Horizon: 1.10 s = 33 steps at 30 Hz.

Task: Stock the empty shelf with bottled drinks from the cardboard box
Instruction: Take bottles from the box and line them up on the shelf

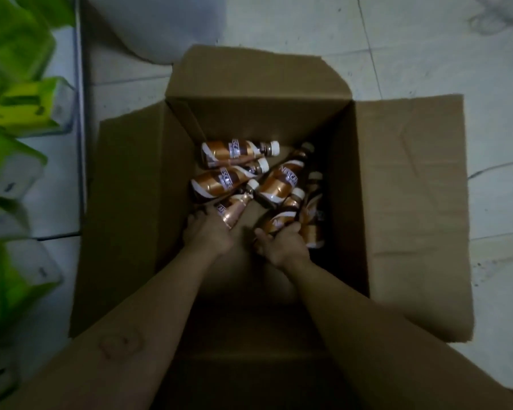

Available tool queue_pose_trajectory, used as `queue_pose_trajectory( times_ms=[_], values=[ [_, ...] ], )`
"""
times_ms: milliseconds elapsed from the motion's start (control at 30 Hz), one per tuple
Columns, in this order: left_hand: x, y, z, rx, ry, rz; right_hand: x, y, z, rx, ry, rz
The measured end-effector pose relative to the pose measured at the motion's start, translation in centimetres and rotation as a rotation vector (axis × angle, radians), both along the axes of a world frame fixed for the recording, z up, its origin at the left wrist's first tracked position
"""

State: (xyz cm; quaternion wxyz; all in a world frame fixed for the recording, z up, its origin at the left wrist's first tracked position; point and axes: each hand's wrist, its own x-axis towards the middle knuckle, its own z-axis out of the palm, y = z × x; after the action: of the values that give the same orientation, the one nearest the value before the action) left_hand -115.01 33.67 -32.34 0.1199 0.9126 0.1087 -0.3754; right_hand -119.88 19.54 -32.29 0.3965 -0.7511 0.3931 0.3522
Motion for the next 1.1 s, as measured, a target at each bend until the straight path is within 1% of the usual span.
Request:
queue_pose_trajectory(
  times_ms=[67,133,200,300,367,400,467,533,600,700,833,967,1100],
  values=[
    [0.3,-0.2,-0.7,0.033,0.007,-0.035,0.8,0.6,-0.9,-0.021,-0.004,-0.072],
    [-0.1,-0.4,-0.9,0.018,0.015,-0.051,1.1,1.0,-1.6,-0.005,0.011,-0.156],
    [-0.8,-0.1,-0.8,-0.028,0.028,0.014,1.0,0.9,-1.5,0.027,0.023,-0.179],
    [-1.6,0.1,0.7,-0.142,0.139,0.147,-0.4,-0.1,-0.3,0.141,0.053,-0.150],
    [-1.9,0.1,2.8,-0.241,0.232,0.193,-1.6,-0.8,1.2,0.253,0.059,-0.149],
    [-2.0,0.1,4.1,-0.285,0.256,0.207,-2.0,-1.1,2.4,0.311,0.057,-0.145],
    [-2.0,0.3,7.0,-0.345,0.235,0.203,-2.3,-1.6,5.0,0.380,0.008,-0.100],
    [-1.8,0.9,10.4,-0.398,0.154,0.194,-1.8,-1.9,8.5,0.433,-0.070,-0.088],
    [-1.7,1.6,15.4,-0.468,0.063,0.185,-1.4,-2.0,12.6,0.480,-0.175,-0.079],
    [-2.1,2.8,24.0,-0.537,-0.099,0.190,-1.0,-1.4,19.9,0.552,-0.395,-0.033],
    [-3.5,5.8,35.4,-0.521,-0.428,0.186,-0.4,0.8,30.8,0.604,-0.638,0.088],
    [-7.1,10.0,46.9,-0.521,-0.701,0.194,-1.5,4.4,42.5,0.638,-0.877,0.292],
    [-12.5,14.6,57.2,-0.395,-0.953,0.162,-3.8,9.0,52.4,0.694,-1.115,0.446]
  ],
)
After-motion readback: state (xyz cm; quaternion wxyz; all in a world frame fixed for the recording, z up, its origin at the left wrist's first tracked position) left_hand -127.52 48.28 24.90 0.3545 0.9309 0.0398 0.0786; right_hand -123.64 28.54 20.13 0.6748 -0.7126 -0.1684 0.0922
